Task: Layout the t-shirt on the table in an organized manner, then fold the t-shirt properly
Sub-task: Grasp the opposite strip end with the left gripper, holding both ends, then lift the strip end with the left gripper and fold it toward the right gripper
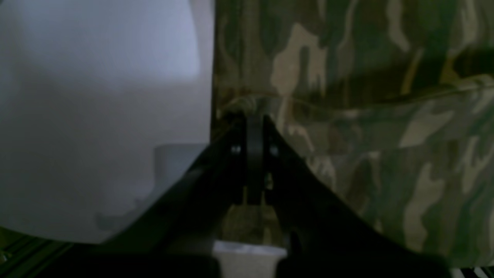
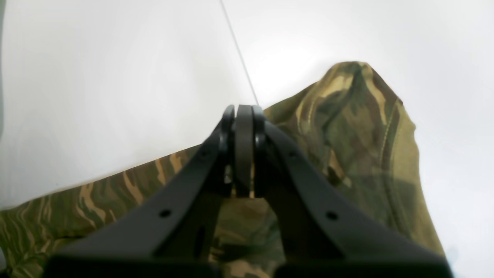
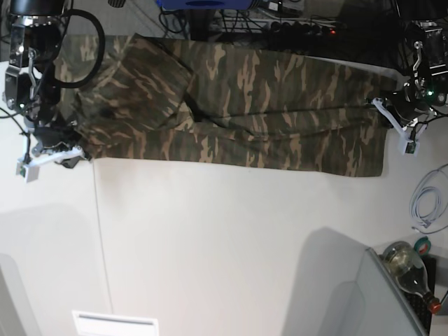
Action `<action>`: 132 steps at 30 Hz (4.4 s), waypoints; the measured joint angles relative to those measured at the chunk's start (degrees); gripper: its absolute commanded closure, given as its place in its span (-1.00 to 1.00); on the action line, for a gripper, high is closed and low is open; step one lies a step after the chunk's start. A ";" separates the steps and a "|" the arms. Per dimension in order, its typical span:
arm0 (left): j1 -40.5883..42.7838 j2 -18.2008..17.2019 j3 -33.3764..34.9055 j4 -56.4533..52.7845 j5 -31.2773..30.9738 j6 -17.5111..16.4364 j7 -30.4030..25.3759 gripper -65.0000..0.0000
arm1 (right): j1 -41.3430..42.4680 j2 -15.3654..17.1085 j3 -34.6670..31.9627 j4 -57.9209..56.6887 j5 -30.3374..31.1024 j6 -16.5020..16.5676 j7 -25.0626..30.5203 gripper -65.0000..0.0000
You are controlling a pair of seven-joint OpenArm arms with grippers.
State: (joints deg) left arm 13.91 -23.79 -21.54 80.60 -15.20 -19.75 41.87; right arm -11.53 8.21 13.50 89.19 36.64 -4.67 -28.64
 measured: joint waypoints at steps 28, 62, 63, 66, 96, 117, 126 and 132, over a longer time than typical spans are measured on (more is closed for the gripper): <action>-1.55 4.20 -19.76 2.43 -3.19 -20.65 6.01 -0.73 | -7.98 -0.24 -0.22 7.96 0.24 3.87 0.04 0.98; -7.37 1.95 -16.94 -23.04 -2.82 -19.76 -9.35 -0.73 | -11.04 -0.02 -0.22 8.81 0.02 3.87 -0.02 0.98; -7.37 2.05 -16.92 -23.12 -2.82 -19.78 -9.57 -0.73 | -11.04 0.00 -0.22 8.81 0.00 3.87 -0.02 0.98; -7.39 2.05 -16.87 -23.34 -2.84 -19.78 -10.05 -0.73 | -10.99 -0.02 -0.22 8.81 0.00 3.87 -0.02 0.98; -5.29 0.55 -16.13 -21.03 -8.07 -19.80 -11.26 -0.73 | -9.70 0.00 -0.22 8.24 -0.17 3.87 0.20 0.98; -8.22 0.15 -10.23 -28.65 -10.73 -19.96 -14.49 -0.09 | -8.48 0.00 -0.22 4.55 -0.63 3.87 0.02 0.98; -9.35 0.59 -10.29 -28.83 -9.64 -19.96 -12.48 1.00 | -10.10 0.00 -0.22 8.35 -0.63 3.87 -0.11 0.98; -7.74 0.92 -10.23 -17.22 -8.87 -19.69 -11.39 1.00 | -10.60 0.15 -0.22 10.88 -0.63 3.89 -0.04 0.98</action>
State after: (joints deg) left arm 6.17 -22.87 -31.77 63.37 -24.08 -39.44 30.48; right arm -22.13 8.36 13.28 100.07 36.01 -0.78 -28.69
